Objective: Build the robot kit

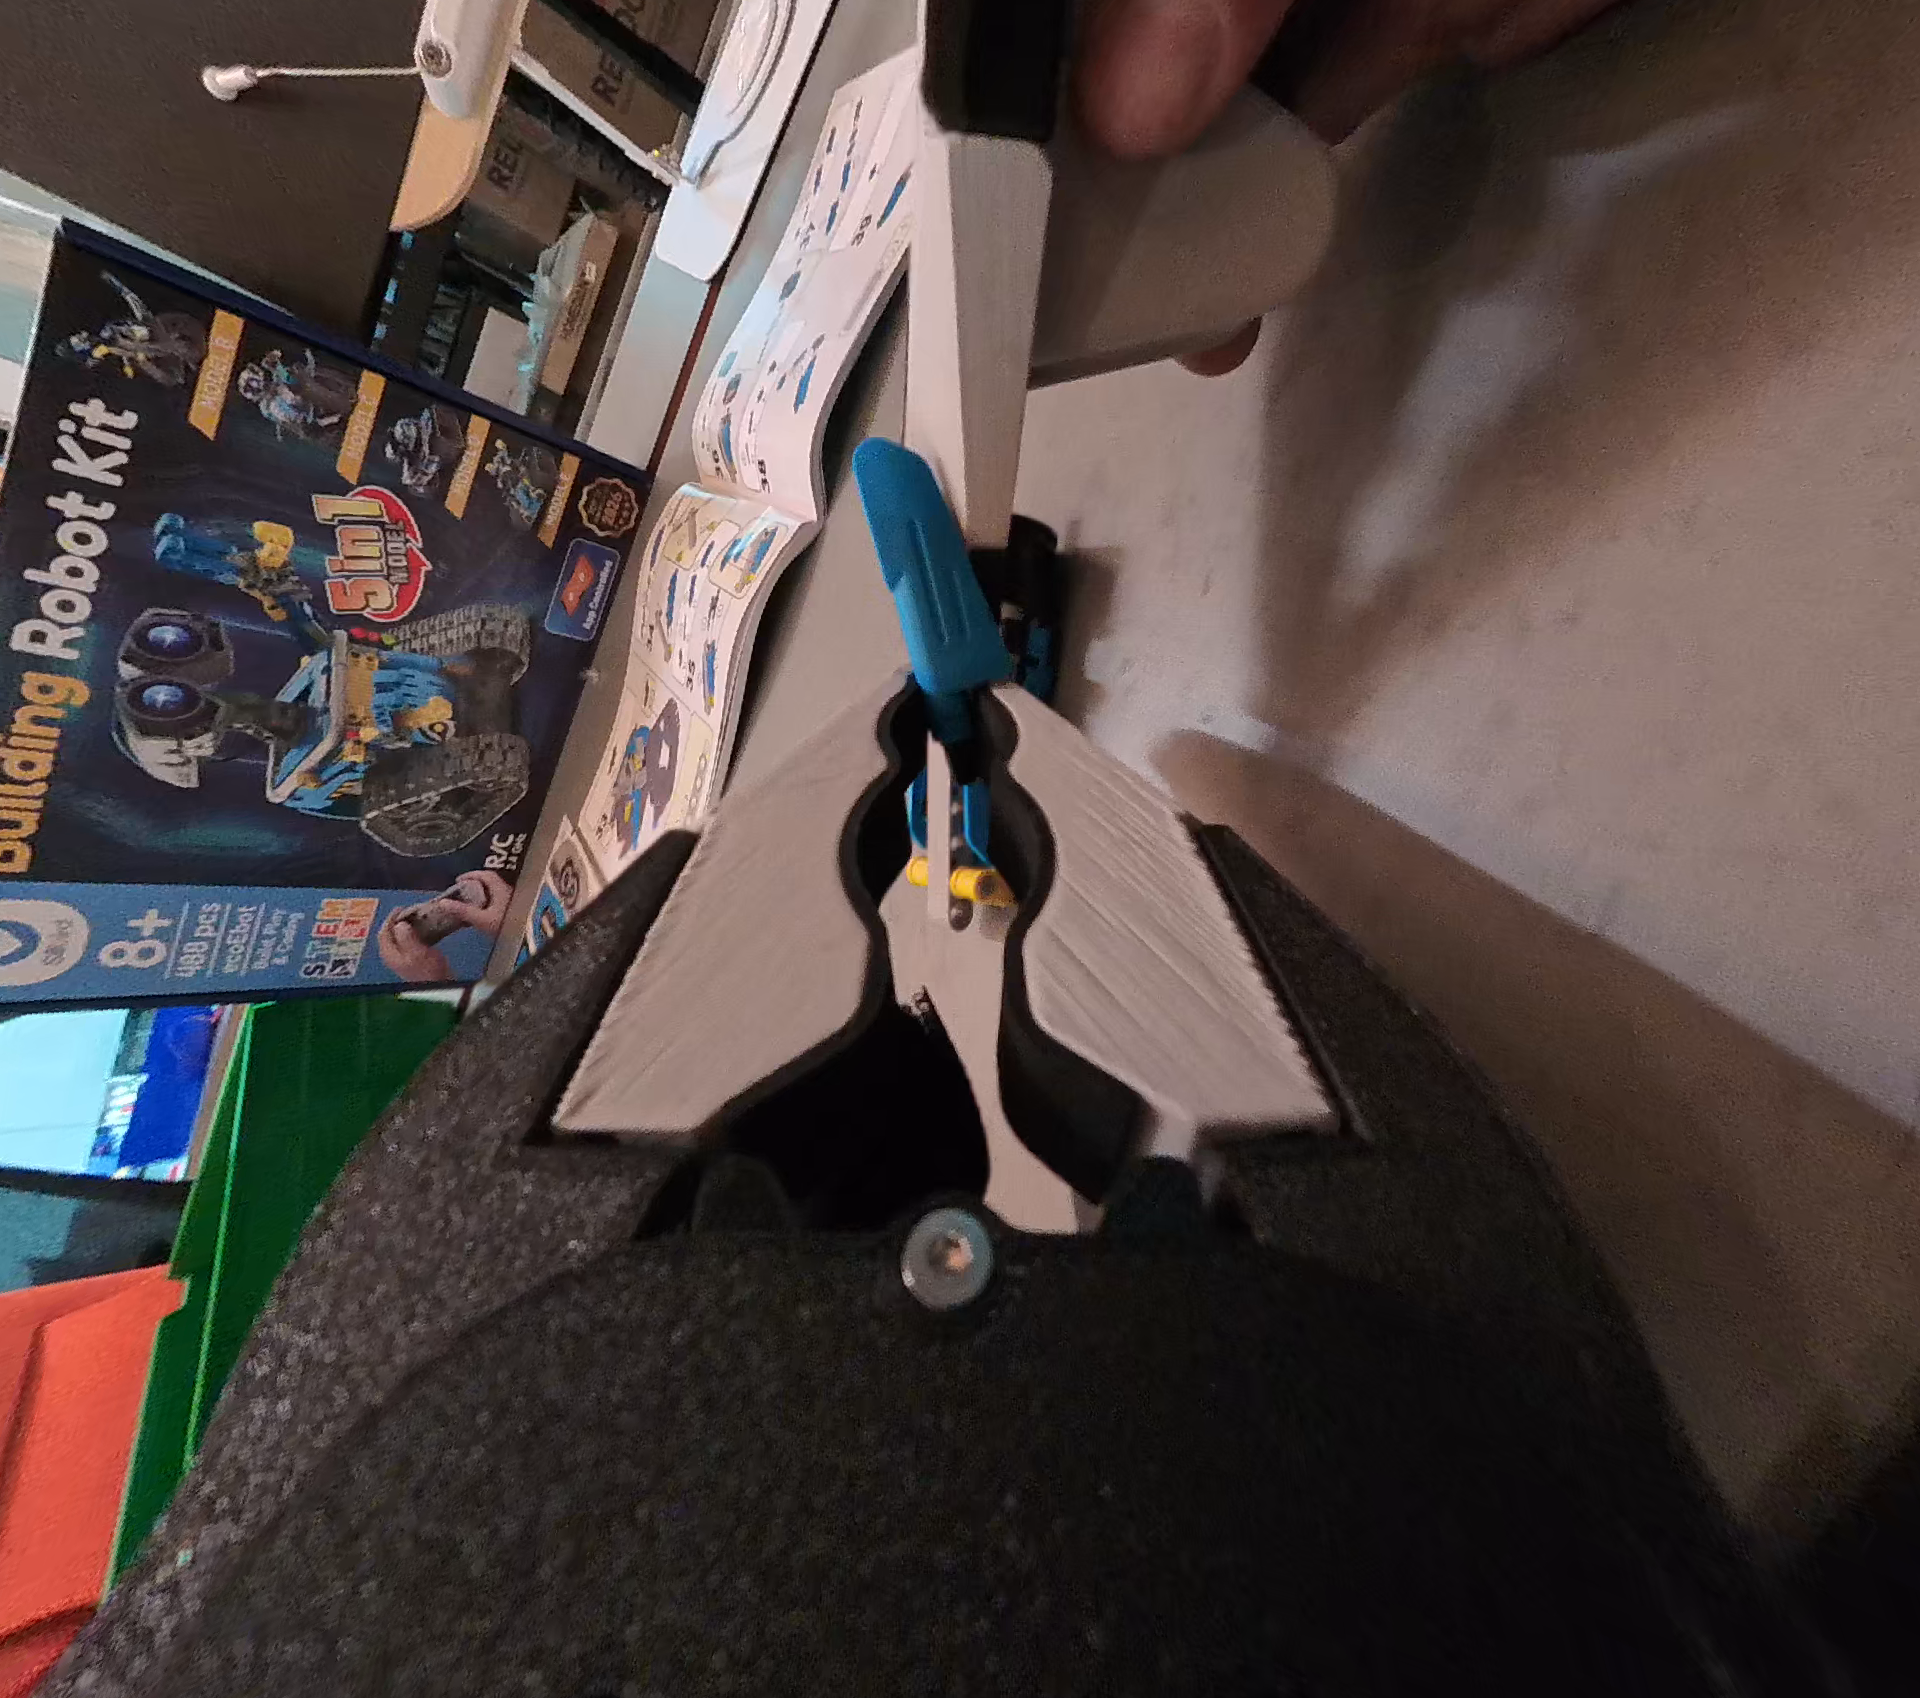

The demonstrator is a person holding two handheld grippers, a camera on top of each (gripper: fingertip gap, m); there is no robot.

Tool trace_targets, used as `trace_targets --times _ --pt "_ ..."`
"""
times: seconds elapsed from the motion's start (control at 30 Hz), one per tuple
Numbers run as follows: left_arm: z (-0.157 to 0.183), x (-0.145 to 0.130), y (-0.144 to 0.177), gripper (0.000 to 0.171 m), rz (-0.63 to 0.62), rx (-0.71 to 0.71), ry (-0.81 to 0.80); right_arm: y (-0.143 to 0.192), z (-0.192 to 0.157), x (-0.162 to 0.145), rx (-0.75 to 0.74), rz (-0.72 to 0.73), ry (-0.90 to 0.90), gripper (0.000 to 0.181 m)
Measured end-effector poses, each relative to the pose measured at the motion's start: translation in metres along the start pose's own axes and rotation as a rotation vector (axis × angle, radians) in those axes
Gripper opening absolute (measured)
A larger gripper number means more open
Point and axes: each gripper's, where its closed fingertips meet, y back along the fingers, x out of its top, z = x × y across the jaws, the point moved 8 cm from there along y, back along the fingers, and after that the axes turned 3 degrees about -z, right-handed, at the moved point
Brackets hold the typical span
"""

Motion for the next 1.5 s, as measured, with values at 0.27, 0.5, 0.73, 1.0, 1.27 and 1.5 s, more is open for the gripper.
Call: trace_targets --times 0.27,0.5,0.73,1.0,1.27,1.5 --pt "-0.014 0.0 0.014 0.024 0.188 -0.081 0.21 0.023 -0.013 0.007 0.02 0.089 0.244 0.001" --pt "-0.012 0.004 0.021 0.036 0.418 -0.547 0.455 0.031 -0.022 0.005 0.109 0.108 0.382 0.002" --pt "-0.012 0.001 0.021 0.014 0.423 -0.628 0.48 0.025 -0.03 0.0 0.129 0.071 0.456 0.002" --pt "0.0 0.0 0.016 0.01 0.319 -0.617 0.383 0.02 -0.029 -0.007 0.064 -0.067 0.474 0.001" --pt "0.005 0.0 0.015 0.009 0.291 -0.614 0.35 0.017 -0.025 -0.011 0.097 -0.109 0.394 0.001" --pt "0.004 -0.001 0.015 0.007 0.285 -0.613 0.361 0.015 -0.024 -0.011 0.092 -0.117 0.369 0.001"
